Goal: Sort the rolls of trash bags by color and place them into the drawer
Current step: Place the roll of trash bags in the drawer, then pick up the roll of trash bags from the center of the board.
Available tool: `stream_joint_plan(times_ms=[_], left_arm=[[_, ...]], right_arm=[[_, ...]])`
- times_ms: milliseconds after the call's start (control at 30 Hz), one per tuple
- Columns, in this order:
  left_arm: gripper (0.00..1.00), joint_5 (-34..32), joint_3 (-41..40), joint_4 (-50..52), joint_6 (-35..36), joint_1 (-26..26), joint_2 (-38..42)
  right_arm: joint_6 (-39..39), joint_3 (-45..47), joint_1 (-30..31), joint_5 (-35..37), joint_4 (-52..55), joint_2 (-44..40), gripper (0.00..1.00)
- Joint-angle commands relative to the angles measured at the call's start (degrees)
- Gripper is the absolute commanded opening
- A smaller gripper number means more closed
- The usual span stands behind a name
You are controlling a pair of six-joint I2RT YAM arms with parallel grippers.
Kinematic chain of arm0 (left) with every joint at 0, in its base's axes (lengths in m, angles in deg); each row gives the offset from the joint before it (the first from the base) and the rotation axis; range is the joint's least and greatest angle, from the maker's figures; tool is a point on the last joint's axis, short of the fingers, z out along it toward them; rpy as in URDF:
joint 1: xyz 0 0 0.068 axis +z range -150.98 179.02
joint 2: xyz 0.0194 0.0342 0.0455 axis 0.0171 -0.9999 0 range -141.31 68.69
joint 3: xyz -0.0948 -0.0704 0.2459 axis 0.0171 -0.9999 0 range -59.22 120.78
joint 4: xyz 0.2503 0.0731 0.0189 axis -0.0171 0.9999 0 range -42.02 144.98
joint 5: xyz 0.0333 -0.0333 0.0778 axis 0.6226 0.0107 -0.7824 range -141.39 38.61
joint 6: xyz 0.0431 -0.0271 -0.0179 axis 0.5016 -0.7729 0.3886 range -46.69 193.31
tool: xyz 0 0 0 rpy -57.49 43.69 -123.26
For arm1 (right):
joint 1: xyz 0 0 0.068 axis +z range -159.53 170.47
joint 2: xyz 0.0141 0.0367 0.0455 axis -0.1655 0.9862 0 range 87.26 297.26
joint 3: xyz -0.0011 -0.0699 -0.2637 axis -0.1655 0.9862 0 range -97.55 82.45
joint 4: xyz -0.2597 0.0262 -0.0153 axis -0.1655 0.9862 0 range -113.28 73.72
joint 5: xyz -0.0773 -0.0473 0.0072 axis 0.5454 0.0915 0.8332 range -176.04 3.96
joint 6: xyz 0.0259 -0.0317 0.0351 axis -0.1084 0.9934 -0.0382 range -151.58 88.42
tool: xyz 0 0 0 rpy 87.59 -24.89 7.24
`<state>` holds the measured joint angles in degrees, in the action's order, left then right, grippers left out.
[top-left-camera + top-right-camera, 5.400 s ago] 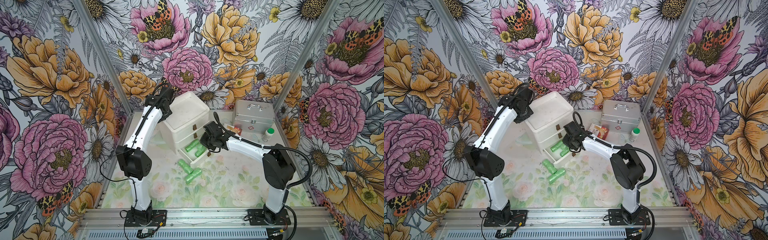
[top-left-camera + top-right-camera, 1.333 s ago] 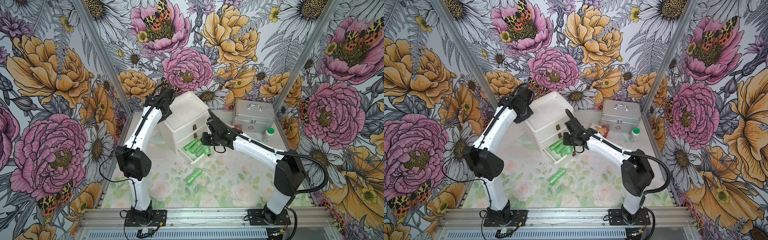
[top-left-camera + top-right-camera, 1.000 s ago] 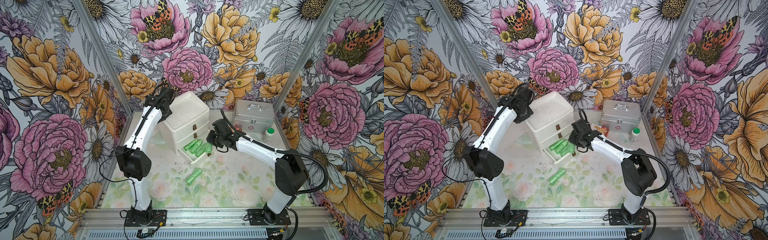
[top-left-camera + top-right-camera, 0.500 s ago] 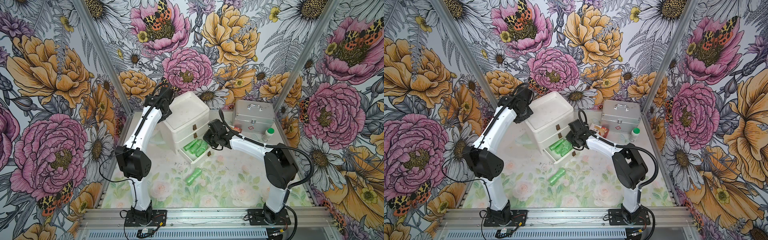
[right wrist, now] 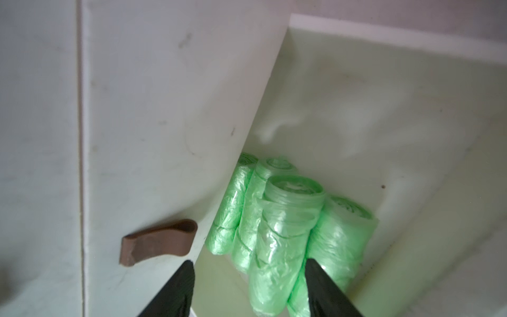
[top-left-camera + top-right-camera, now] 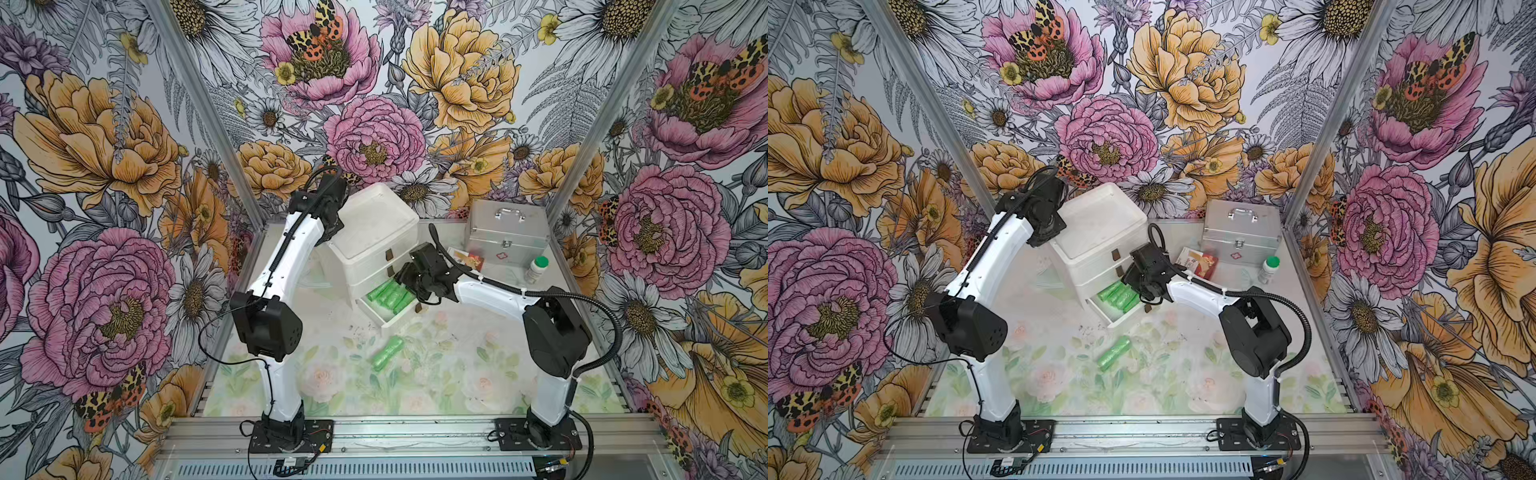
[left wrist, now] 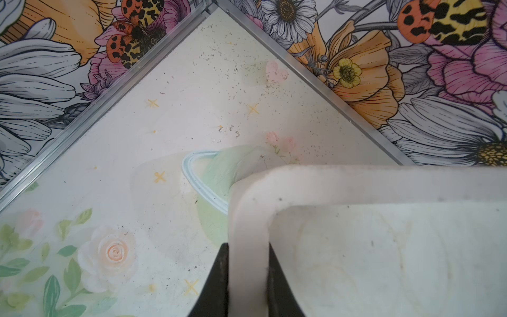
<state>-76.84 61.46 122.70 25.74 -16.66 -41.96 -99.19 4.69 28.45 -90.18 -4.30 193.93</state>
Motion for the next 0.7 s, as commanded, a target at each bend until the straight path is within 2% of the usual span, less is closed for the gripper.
stream_joint_plan(times_ms=[0,100,200,367,500,667], left_arm=[[0.00,12.80,-3.79,7.45,-0.99,-0.62,-4.31],[0.00,12.80,-3.81,7.46,-1.00,-0.67,-4.22],[0.00,12.79,-3.97,7.46,-1.25,-0.75,-4.29],[0.00,12.97,-3.46,7.28,-1.47,-0.89,-4.51],[0.00,12.91,-3.60,7.37,-1.55,-1.08,-4.02],[0.00,12.62,-4.82,7.28,-1.64,-1.01,-3.00]], right_arm=[[9.16,1.15,0.87,0.91,-0.89,-5.14,0.64],[11.95,3.91,1.55,0.89,1.37,-8.59,0.64],[9.23,8.24,2.29,2.10,3.19,-12.85,0.64],[-1.16,14.64,8.59,5.40,3.15,-16.33,0.66],[-12.10,17.91,15.63,10.35,3.16,-15.99,0.68],[-22.56,19.69,19.99,12.81,3.15,-13.62,0.66]])
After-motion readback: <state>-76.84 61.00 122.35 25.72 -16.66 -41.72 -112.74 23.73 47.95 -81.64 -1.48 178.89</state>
